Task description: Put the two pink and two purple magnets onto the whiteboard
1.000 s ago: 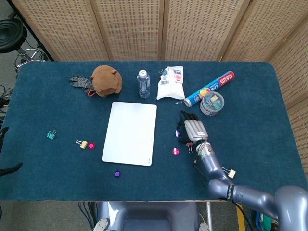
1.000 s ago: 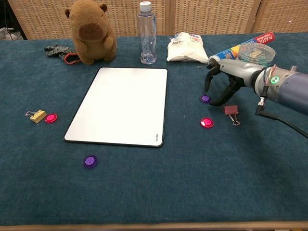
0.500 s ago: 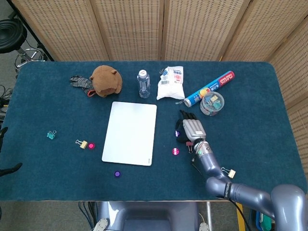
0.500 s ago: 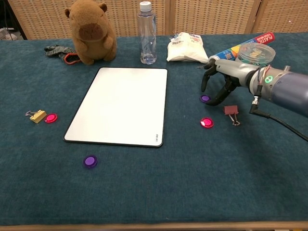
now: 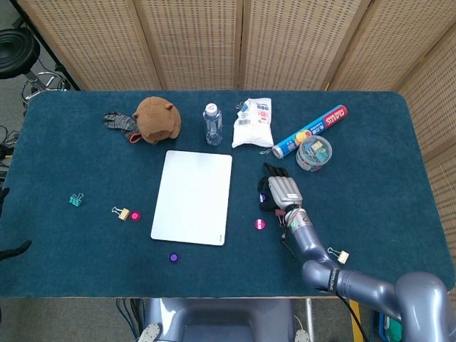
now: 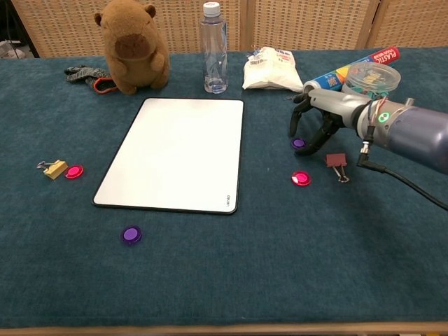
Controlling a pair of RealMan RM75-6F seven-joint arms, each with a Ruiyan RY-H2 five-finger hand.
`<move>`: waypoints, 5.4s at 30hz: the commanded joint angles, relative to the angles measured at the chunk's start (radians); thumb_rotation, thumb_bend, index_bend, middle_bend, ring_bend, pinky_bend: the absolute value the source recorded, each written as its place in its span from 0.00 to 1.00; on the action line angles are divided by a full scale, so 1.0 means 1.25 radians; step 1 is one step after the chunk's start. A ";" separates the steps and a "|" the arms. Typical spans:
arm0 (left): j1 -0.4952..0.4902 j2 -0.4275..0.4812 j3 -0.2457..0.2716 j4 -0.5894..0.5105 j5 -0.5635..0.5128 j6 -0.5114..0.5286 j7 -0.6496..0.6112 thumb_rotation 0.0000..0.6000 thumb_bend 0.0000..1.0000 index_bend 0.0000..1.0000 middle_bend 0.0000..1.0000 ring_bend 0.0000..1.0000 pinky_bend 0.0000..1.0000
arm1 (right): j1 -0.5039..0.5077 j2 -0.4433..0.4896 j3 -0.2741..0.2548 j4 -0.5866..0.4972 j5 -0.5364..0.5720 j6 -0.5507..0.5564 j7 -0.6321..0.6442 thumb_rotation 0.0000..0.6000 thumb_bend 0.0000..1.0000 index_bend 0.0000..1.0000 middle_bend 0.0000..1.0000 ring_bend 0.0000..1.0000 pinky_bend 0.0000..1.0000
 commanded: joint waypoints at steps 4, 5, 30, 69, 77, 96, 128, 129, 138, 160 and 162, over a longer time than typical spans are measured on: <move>-0.001 -0.001 -0.001 0.000 -0.003 -0.001 0.002 1.00 0.08 0.00 0.00 0.00 0.00 | 0.002 -0.005 -0.001 0.010 0.001 -0.005 0.004 1.00 0.29 0.50 0.00 0.00 0.00; -0.001 -0.001 -0.001 0.000 -0.003 -0.001 0.002 1.00 0.08 0.00 0.00 0.00 0.00 | 0.002 -0.005 -0.001 0.011 0.001 -0.005 0.003 1.00 0.30 0.50 0.00 0.00 0.00; 0.001 0.008 0.005 -0.005 0.008 -0.006 -0.013 1.00 0.08 0.00 0.00 0.00 0.00 | 0.020 0.010 0.025 -0.112 -0.060 0.026 0.029 1.00 0.48 0.56 0.00 0.00 0.00; -0.003 0.017 0.022 -0.008 0.030 -0.021 -0.018 1.00 0.08 0.00 0.00 0.00 0.00 | 0.083 -0.008 -0.030 -0.290 0.007 0.116 -0.159 1.00 0.28 0.32 0.00 0.00 0.00; -0.006 0.011 0.027 -0.010 0.036 -0.026 -0.004 1.00 0.08 0.00 0.00 0.00 0.00 | -0.005 0.105 -0.110 -0.360 -0.007 0.155 -0.140 1.00 0.28 0.33 0.00 0.00 0.00; -0.002 0.007 0.025 -0.012 0.035 -0.012 0.000 1.00 0.08 0.00 0.00 0.00 0.00 | -0.055 0.108 -0.130 -0.290 -0.072 0.120 -0.056 1.00 0.28 0.38 0.00 0.00 0.00; -0.002 0.004 0.025 -0.015 0.031 -0.013 0.008 1.00 0.08 0.00 0.00 0.00 0.00 | -0.071 0.089 -0.118 -0.236 -0.085 0.083 -0.037 1.00 0.28 0.43 0.00 0.00 0.00; -0.002 0.004 0.025 -0.015 0.031 -0.013 0.008 1.00 0.08 0.00 0.00 0.00 0.00 | -0.071 0.089 -0.117 -0.236 -0.085 0.083 -0.036 1.00 0.28 0.43 0.00 0.00 0.00; -0.002 0.003 0.025 -0.016 0.030 -0.014 0.010 1.00 0.08 0.00 0.00 0.00 0.00 | -0.076 0.087 -0.111 -0.235 -0.091 0.079 -0.026 1.00 0.29 0.52 0.00 0.00 0.00; -0.003 0.008 0.028 -0.018 0.030 -0.019 0.005 1.00 0.08 0.00 0.00 0.00 0.00 | -0.006 0.037 -0.012 -0.215 -0.060 0.041 0.004 1.00 0.30 0.54 0.00 0.00 0.00; -0.003 0.009 0.028 -0.017 0.030 -0.020 0.004 1.00 0.08 0.00 0.00 0.00 0.00 | 0.009 0.021 -0.002 -0.195 -0.051 0.038 -0.002 1.00 0.30 0.54 0.00 0.00 0.00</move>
